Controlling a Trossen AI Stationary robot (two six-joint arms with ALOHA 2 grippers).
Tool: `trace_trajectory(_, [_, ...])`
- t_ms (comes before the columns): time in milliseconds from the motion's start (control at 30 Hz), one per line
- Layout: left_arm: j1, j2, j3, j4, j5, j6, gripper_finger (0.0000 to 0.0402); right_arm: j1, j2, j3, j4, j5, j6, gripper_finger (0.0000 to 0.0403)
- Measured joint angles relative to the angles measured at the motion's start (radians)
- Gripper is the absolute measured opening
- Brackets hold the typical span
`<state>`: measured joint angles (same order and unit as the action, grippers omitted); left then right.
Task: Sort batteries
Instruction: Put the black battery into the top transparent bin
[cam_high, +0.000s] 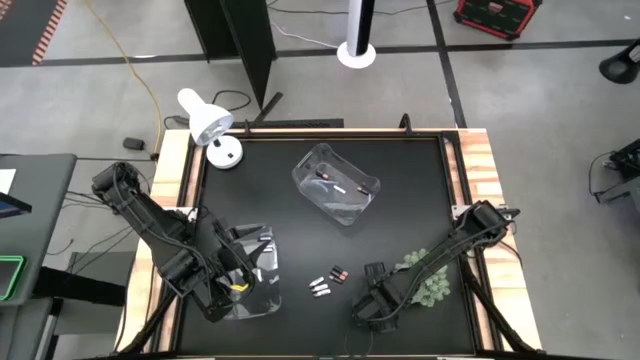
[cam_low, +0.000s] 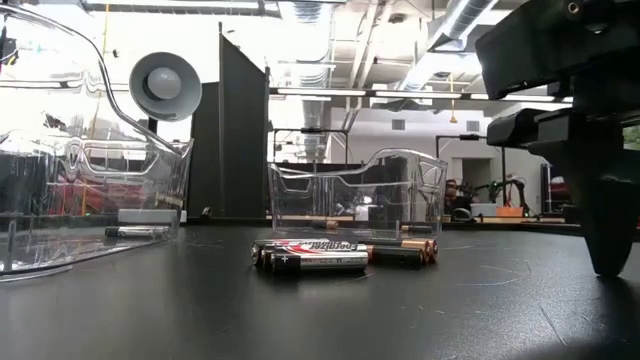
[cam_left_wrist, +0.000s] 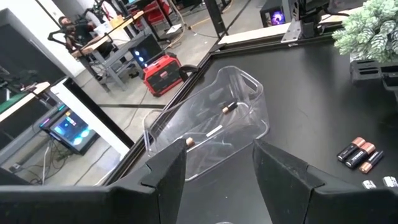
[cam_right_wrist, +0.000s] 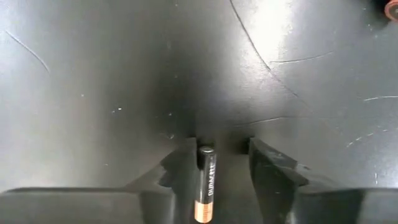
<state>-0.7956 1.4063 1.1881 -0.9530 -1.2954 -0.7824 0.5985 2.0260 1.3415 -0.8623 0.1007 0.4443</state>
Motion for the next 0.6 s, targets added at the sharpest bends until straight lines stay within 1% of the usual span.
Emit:
trace_trajectory(167, [0.000, 0.000, 0.000, 0.001, 0.000, 0.000, 0.0177, -0.002, 0.002, 0.000, -0.027, 0.004, 0.001, 0.0110])
trace_trajectory(300, [0.000, 0.000, 0.000, 0.001, 0.000, 0.000, 0.0177, -0.005, 0.003, -0.003, -0.024, 0.008, 0.010, 0.0094])
trace_trajectory(433, [0.000, 0.000, 0.000, 0.001, 0.000, 0.000, 0.0177, -0.004, 0.006, 0.021, -0.045, 0.043, 0.027, 0.0099])
trace_trajectory(500, [0.000, 0.000, 0.000, 0.001, 0.000, 0.000, 0.0177, -0.004, 0.008, 0.048, -0.071, 0.048, 0.027, 0.0112])
trace_trajectory(600, [0.000, 0.000, 0.000, 0.001, 0.008, 0.000, 0.0177, -0.007, 0.012, 0.073, -0.110, 0.056, 0.047, 0.0142])
